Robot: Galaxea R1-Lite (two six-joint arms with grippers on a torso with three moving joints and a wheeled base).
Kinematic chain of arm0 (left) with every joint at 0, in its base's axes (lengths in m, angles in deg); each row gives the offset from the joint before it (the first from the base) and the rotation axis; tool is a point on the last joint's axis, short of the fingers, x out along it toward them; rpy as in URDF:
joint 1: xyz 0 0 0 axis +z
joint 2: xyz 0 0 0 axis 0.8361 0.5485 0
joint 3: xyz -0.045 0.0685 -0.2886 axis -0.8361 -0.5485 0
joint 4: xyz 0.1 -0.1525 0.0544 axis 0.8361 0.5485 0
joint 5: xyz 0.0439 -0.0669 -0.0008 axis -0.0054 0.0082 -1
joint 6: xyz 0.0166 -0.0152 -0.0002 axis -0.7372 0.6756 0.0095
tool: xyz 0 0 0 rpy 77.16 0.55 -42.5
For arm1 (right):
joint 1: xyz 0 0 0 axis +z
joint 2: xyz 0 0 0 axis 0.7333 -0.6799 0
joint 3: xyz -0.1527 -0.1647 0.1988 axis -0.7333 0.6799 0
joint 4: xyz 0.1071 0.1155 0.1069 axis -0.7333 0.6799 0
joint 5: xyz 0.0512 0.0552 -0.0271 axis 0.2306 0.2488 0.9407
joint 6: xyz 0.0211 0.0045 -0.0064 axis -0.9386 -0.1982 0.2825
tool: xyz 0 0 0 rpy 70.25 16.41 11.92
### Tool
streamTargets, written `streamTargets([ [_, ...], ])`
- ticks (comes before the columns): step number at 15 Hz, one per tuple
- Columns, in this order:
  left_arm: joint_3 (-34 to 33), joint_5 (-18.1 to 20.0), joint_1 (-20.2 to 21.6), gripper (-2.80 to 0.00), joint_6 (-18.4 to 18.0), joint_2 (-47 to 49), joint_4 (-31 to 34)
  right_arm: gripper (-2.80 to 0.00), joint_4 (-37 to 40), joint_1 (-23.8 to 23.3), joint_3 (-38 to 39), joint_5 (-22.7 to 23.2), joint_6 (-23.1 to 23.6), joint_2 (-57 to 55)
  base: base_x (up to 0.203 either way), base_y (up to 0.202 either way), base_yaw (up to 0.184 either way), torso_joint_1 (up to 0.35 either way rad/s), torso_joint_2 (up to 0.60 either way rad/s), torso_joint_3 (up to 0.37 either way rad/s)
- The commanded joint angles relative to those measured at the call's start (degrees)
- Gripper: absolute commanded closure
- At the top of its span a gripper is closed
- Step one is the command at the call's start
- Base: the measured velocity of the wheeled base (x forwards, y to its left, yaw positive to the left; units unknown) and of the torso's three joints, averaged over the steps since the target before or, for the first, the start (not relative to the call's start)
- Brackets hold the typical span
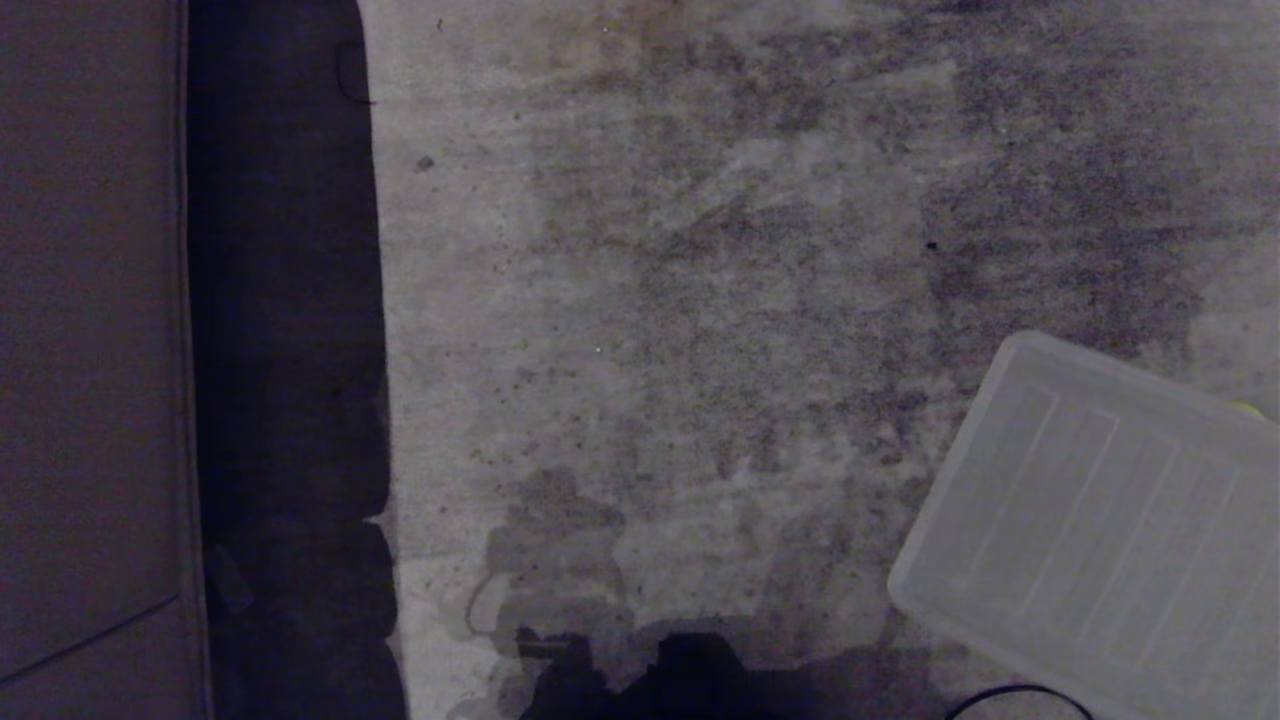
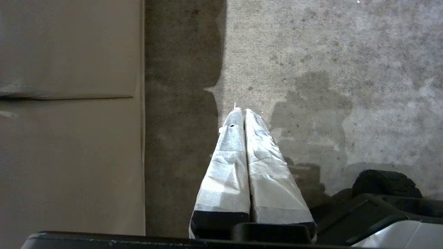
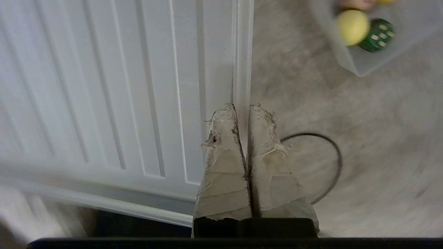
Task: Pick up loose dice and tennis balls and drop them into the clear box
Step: Close the lid
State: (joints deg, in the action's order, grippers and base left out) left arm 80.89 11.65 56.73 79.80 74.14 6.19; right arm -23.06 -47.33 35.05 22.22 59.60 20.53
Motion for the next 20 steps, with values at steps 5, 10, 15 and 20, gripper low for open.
streamTargets([
  [5,-0.1,-0.1,0.0,0.00,0.0,0.1,0.0,0.00,-25.5,-7.9,-4.7,-7.3,-20.7,-40.3,0.000,0.000,0.000,0.000,0.00,0.000],
  [10,-0.1,-0.1,0.0,0.00,0.0,0.1,0.0,0.00,-40.5,-22.4,-9.1,-3.8,-31.9,-65.5,0.000,0.000,0.000,0.000,0.00,0.000],
  [15,-0.1,-0.1,0.0,0.00,0.0,0.1,0.0,0.00,-52.8,-44.2,-11.6,17.4,-36.0,-80.0,0.000,0.000,0.000,0.000,0.00,0.000],
  [20,-0.1,-0.1,0.0,0.00,0.0,0.1,0.0,0.00,-57.6,-55.1,-12.5,33.9,-30.8,-91.4,0.000,0.000,0.000,0.000,0.00,0.000],
])
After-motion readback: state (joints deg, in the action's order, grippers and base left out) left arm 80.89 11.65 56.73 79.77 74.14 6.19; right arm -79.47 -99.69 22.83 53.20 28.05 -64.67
